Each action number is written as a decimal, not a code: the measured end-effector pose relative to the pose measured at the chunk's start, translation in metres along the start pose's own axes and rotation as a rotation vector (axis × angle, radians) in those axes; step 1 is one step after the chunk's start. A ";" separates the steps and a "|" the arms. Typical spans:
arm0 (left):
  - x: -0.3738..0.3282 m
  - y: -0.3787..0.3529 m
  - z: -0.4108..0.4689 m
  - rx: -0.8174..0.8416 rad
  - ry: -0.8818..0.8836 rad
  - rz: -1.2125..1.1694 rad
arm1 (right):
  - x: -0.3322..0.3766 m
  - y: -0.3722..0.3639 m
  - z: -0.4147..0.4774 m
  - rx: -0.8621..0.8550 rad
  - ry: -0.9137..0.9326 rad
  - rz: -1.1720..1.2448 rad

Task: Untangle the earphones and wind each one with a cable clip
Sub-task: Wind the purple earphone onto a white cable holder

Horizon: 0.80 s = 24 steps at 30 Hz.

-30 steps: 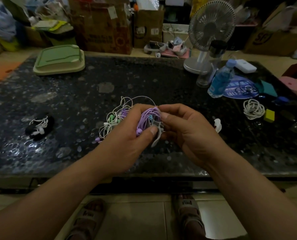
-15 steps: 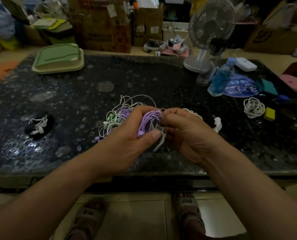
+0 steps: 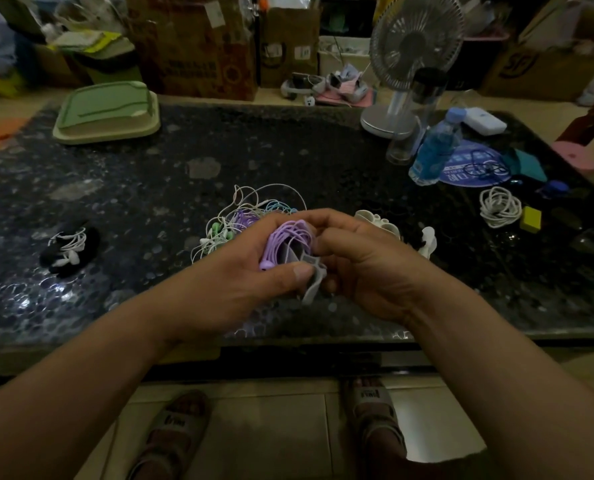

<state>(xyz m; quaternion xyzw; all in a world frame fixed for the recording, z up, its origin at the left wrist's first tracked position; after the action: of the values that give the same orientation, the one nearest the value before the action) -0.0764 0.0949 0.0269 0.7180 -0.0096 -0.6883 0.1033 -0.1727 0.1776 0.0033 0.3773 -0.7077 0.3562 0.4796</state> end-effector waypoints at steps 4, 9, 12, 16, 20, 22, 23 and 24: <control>0.000 0.005 0.000 -0.017 0.024 -0.012 | 0.002 0.001 0.000 0.000 0.006 -0.039; 0.006 0.008 0.002 0.032 0.031 -0.178 | 0.005 0.000 -0.003 0.030 0.065 -0.069; 0.002 0.007 0.005 0.043 0.013 -0.475 | 0.010 -0.003 -0.004 0.079 0.132 0.048; 0.002 0.015 0.007 -0.039 0.004 -0.558 | 0.018 -0.002 -0.006 0.105 0.203 0.087; 0.000 0.011 0.004 -0.021 0.008 -0.598 | 0.019 -0.005 -0.003 0.033 0.263 0.051; 0.000 0.011 0.004 -0.017 -0.008 -0.605 | 0.019 -0.007 -0.003 0.010 0.280 0.033; 0.000 0.012 0.004 -0.012 -0.019 -0.622 | 0.019 -0.006 -0.002 -0.018 0.286 0.023; 0.001 0.013 0.005 -0.012 -0.017 -0.636 | 0.020 -0.006 -0.002 -0.048 0.293 0.010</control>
<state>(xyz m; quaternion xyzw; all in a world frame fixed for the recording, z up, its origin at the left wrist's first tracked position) -0.0794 0.0816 0.0281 0.6788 0.2183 -0.6920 -0.1129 -0.1719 0.1731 0.0238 0.3062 -0.6402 0.3928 0.5849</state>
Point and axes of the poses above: each hand's wrist, its own z-axis towards the middle knuckle, its own y-axis out of the back of the hand, x = y × z, the point moved 8 cm from there along z, towards the middle knuckle, and after that the axes turned 5 degrees about -z, right-handed, at the moved point
